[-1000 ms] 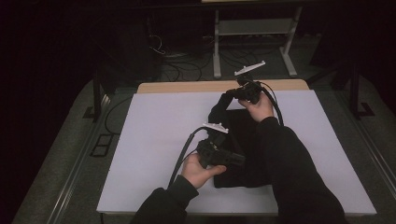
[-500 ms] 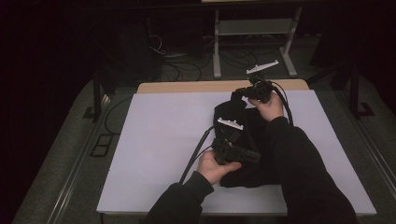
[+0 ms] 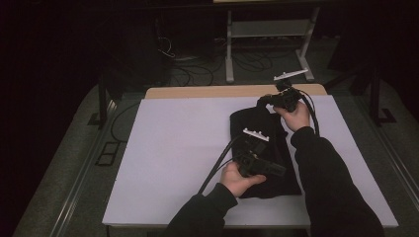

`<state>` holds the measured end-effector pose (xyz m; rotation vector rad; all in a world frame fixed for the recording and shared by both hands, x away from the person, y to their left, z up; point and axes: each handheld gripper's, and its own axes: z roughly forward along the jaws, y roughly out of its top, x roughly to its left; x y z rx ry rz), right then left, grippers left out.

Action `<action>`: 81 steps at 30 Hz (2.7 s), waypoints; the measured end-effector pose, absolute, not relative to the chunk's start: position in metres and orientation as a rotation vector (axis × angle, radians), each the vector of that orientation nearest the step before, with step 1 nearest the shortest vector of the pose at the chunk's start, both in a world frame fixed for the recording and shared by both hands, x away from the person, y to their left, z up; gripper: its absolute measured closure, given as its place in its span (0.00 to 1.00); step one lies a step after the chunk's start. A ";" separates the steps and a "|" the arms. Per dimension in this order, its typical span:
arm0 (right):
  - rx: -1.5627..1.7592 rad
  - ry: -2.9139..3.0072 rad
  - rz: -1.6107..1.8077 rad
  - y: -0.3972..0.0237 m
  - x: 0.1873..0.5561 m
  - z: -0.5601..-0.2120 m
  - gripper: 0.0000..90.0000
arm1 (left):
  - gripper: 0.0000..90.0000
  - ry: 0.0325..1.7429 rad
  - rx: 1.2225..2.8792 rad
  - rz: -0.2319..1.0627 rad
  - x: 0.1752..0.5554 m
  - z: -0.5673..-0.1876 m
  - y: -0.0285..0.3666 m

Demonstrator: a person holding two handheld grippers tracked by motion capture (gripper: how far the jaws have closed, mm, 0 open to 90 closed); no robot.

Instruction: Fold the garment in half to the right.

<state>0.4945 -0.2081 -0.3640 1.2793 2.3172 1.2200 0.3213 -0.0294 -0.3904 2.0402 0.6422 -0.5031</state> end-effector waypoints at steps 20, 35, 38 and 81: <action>1.369 2.250 1.276 -0.227 0.499 -0.377 0.96 | 0.93 0.676 2.085 -0.523 0.322 -0.417 -0.058; 1.427 2.196 1.272 -0.251 0.497 -0.392 0.96 | 0.93 0.699 2.167 -0.499 0.319 -0.427 -0.081; 1.434 2.189 1.274 -0.253 0.496 -0.395 0.96 | 0.93 0.701 2.186 -0.492 0.319 -0.429 -0.087; 1.450 2.165 1.268 -0.272 0.483 -0.407 0.57 | 0.64 0.653 2.230 -0.421 0.316 -0.422 -0.094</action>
